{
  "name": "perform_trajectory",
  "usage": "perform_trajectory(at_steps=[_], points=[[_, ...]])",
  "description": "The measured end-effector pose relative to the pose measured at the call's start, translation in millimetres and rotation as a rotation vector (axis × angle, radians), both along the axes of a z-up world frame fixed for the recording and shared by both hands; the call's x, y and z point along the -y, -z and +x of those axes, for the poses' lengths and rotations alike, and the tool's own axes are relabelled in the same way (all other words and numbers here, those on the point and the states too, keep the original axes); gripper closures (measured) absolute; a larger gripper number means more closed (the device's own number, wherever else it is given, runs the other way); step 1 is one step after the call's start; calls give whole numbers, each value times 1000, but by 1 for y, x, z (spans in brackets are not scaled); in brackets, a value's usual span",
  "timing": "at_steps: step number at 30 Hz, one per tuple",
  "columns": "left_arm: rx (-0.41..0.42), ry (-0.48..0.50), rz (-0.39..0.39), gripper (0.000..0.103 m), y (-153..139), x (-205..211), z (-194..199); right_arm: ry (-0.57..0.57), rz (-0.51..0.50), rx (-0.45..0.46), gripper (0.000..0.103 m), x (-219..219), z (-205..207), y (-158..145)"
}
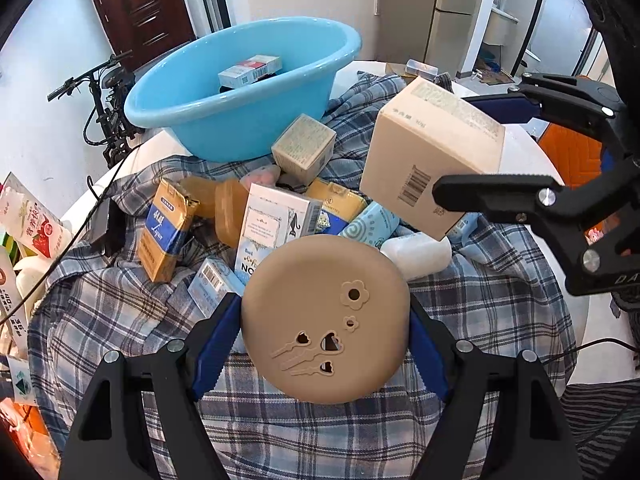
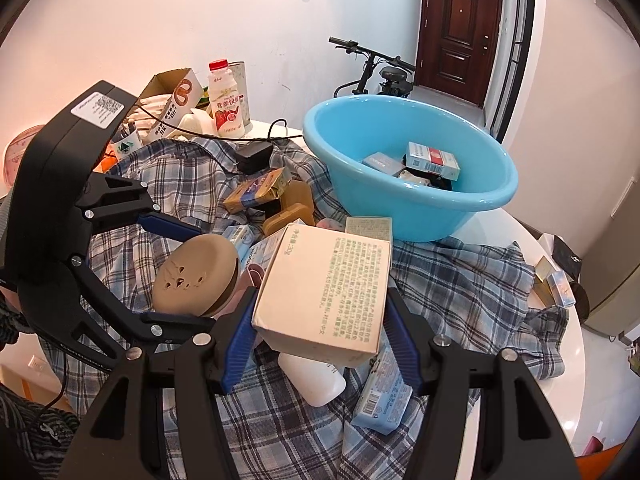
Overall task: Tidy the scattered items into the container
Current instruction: 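Carry the wooden disc and cardboard box over the blue basin with both tools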
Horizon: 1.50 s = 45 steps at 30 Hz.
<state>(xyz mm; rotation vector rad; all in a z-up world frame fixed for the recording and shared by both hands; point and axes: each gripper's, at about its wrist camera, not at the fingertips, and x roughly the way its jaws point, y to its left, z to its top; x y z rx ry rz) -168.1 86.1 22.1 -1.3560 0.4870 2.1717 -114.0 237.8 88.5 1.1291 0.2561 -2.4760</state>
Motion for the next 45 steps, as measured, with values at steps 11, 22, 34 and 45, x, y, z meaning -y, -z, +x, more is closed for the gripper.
perform_trajectory(at_steps=[11,22,34,45], points=[[-18,11,2,22,-11,-8,-11,18,17,-15,43,-9,-11,-12],[-33,21,0,22,-24,-17,-29,36,35,-1,43,-16,-27,-17],[-49,-22,20,22,-38,-25,-56,59,12,-37,43,-26,-45,-34],[-106,-33,13,22,-63,-30,-84,60,18,-75,43,-22,-71,-50]])
